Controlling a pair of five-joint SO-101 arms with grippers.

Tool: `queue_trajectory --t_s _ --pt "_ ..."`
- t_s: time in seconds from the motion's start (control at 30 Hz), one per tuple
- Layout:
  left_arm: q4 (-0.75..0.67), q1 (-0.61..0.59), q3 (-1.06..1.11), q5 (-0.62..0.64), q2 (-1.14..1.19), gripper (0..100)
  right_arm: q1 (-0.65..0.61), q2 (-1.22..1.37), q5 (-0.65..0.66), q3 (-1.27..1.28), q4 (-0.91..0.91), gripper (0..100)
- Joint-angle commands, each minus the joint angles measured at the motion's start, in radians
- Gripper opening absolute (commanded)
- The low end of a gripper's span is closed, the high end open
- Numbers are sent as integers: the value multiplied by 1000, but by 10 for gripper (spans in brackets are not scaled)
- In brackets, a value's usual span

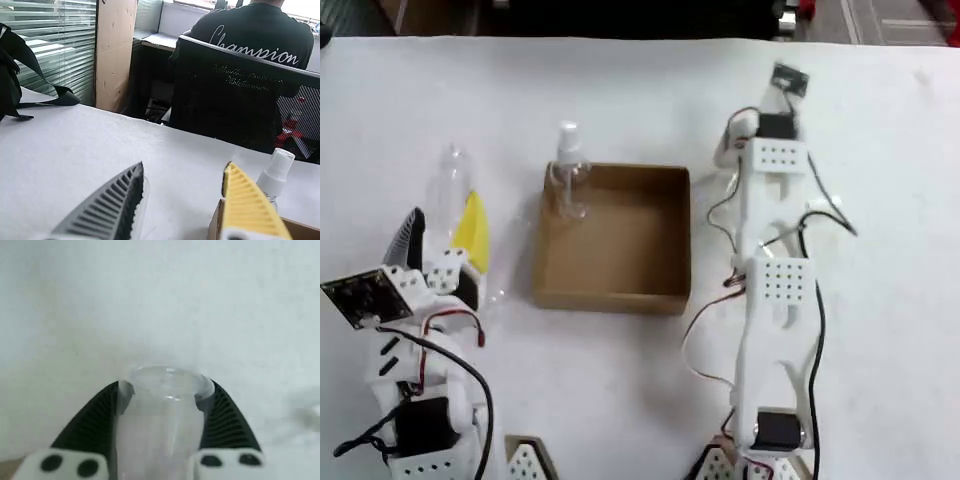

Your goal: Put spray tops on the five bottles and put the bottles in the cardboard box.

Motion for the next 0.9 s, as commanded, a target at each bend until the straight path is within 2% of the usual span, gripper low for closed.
queue_trajectory --t_s 0.0,0.13,0.3,0.4,0.6,0.87 --pt "-29 8 -8 3 -7 241 48 -216 -6 -34 74 51" --pt "-29 8 -8 3 -7 241 117 -392 -2 -28 153 51" --pt "-29 8 -8 5 -7 241 274 -572 146 -18 157 51" --pt "-29 8 -8 5 -7 241 404 -659 176 61 157 51" --pt "-29 8 -8 5 -7 241 653 -917 176 560 156 55" --pt "-28 8 -8 5 -7 241 733 -1225 173 1254 130 52"
